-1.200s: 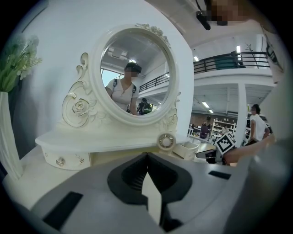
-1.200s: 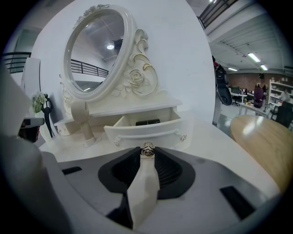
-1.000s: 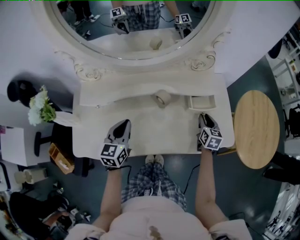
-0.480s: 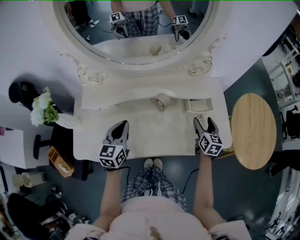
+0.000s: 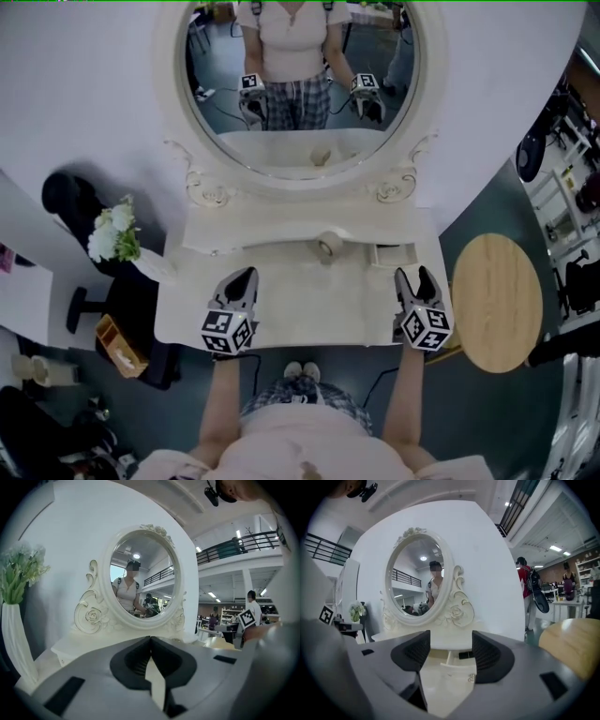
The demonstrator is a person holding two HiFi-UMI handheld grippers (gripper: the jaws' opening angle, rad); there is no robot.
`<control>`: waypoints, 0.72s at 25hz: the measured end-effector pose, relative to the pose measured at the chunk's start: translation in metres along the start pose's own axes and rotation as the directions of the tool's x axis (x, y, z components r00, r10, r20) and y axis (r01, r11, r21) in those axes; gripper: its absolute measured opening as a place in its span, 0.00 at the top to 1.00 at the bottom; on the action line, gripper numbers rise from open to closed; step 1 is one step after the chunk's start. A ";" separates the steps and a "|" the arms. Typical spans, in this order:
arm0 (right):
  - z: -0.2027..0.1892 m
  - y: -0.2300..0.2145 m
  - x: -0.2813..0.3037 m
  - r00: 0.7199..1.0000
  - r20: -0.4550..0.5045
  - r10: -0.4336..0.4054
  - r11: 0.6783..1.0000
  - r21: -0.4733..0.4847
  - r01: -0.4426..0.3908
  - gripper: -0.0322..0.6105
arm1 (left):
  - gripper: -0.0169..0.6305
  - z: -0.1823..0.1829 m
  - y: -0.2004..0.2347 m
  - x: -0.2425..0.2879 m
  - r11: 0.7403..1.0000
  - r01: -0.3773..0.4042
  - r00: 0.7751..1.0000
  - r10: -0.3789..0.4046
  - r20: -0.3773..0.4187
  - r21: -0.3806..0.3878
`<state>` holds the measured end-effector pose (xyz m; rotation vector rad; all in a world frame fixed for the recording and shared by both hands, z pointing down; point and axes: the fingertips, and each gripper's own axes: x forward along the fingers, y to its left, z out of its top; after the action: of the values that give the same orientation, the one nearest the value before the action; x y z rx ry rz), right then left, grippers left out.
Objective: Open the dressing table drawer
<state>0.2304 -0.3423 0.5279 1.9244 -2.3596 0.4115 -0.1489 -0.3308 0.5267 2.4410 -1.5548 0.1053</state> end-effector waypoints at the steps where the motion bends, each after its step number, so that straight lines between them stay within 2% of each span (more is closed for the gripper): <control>1: 0.008 0.002 -0.004 1.000 0.015 0.002 1.000 -0.005 -0.002 0.51 | 0.93 0.003 0.002 -0.002 1.000 -0.007 1.000 0.007 0.007 -0.001; 11: 0.053 0.019 -0.012 0.994 0.109 0.025 0.995 -0.094 -0.015 0.81 | 0.93 0.028 0.020 -0.012 0.998 -0.058 0.996 0.057 0.075 0.002; 18: 0.067 0.025 -0.004 0.989 0.138 0.053 0.991 -0.131 -0.035 0.91 | 0.93 0.041 0.025 -0.007 0.997 -0.071 0.992 0.069 0.107 0.018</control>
<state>0.2142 -0.3510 0.4587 1.9060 -2.4504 0.1258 -0.1774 -0.3447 0.4898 2.4455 -1.6933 0.0049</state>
